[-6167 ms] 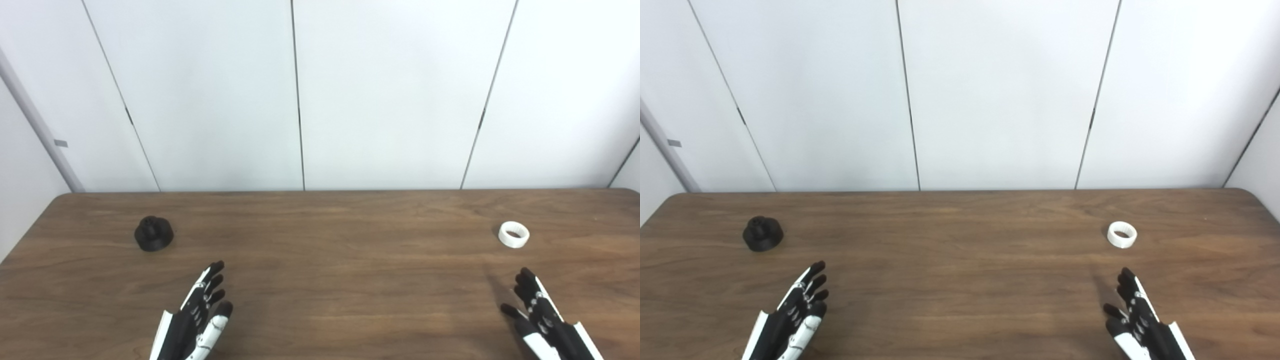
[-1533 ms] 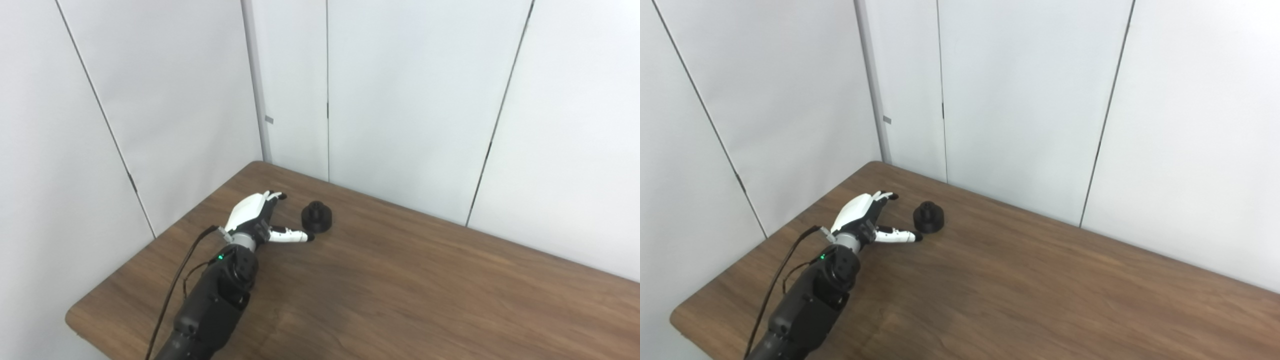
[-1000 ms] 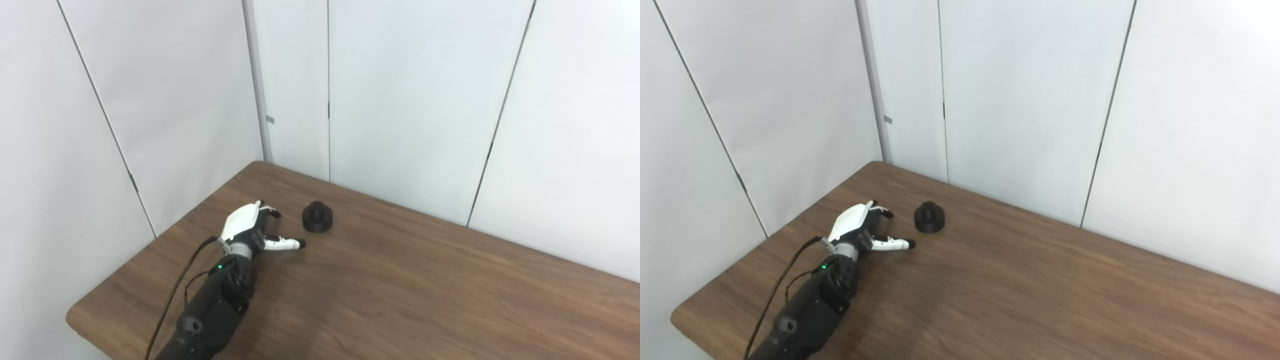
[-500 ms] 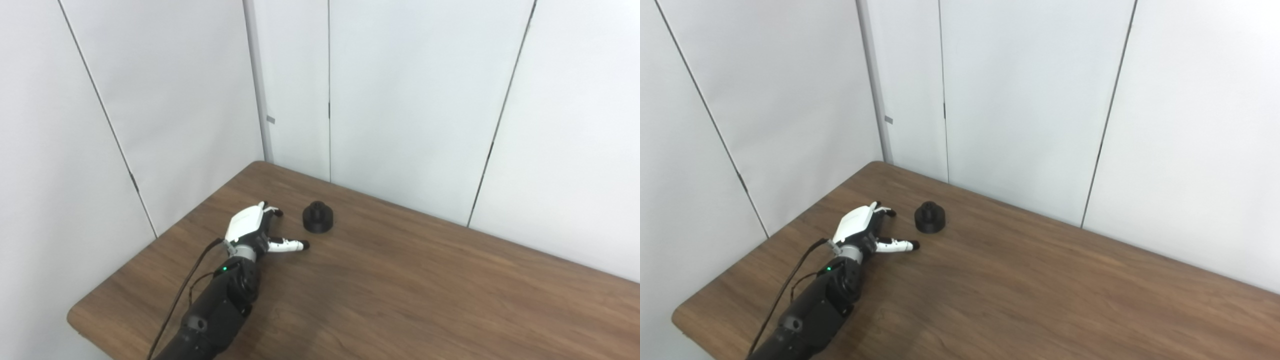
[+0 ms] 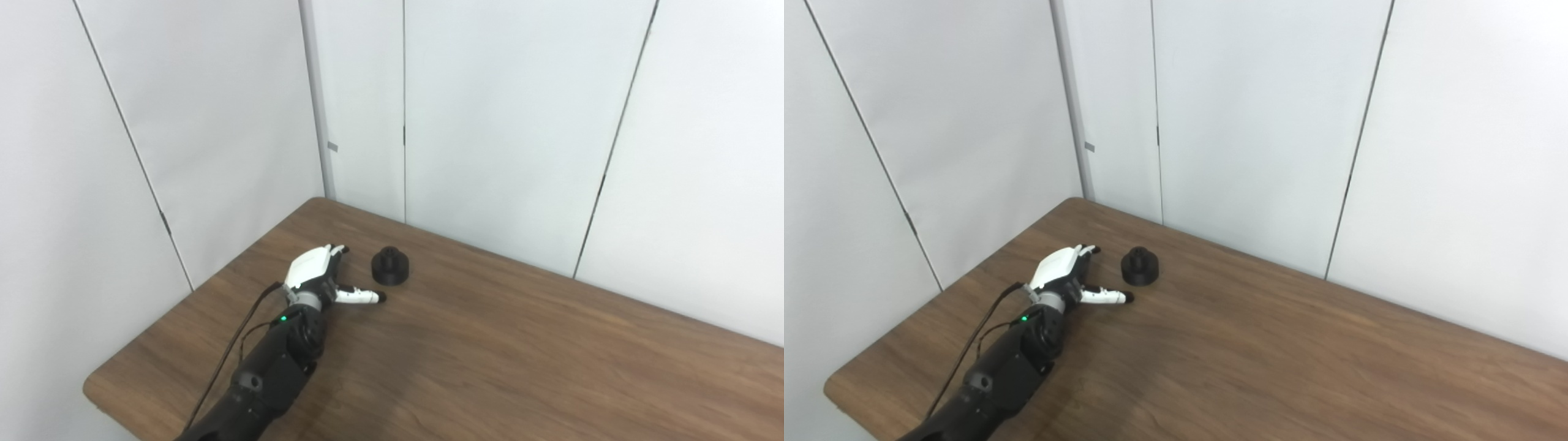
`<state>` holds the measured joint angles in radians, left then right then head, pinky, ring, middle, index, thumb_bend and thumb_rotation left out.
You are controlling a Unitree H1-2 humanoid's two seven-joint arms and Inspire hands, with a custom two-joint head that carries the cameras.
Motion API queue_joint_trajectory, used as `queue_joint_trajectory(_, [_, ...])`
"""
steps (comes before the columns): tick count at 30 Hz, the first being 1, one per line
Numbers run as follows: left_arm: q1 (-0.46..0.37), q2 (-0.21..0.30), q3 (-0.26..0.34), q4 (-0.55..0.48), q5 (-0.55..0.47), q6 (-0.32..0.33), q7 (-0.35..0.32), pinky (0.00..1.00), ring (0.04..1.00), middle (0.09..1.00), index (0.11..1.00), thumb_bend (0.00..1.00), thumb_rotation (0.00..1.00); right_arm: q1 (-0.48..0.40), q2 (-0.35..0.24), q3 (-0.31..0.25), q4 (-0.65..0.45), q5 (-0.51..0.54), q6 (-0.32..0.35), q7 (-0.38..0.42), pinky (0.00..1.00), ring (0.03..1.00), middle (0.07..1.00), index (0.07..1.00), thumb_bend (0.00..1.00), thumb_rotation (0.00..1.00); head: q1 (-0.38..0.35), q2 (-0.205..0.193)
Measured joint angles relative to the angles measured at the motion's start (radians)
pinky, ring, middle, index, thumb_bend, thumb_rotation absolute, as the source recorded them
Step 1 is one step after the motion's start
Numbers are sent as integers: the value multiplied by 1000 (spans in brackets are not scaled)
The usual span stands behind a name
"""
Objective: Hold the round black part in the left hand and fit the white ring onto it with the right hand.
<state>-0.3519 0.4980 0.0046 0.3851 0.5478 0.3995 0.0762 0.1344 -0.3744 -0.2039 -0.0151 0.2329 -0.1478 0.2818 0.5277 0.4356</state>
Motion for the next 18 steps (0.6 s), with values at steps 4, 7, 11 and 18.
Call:
queue_joint_trajectory(4, [-21, 0, -12, 35, -5, -20, 8, 1000, 1000, 1000, 929, 1000, 438, 7, 1, 1, -8, 0, 1, 0, 942, 1000, 1000, 996, 598, 713, -3, 2])
queue_joint_trajectory(7, [-39, -3, -25, 65, -6, -28, 23, 1000, 1000, 1000, 915, 1000, 426, 11, 3, 1, -15, 0, 9, -1, 943, 1000, 1000, 998, 591, 711, -8, 2])
queue_joint_trajectory(11, [-62, -8, -40, 97, -8, -37, 33, 1000, 1000, 1000, 896, 1000, 429, 12, 4, 1, -14, 1, 3, -1, 953, 1000, 1000, 991, 561, 718, -17, 0])
queue_joint_trajectory(18, [-83, -12, -66, 112, -11, -46, 36, 1000, 1000, 1000, 829, 1000, 397, 18, 8, 2, -19, 1, 0, -1, 963, 1000, 1000, 971, 518, 708, -20, 2])
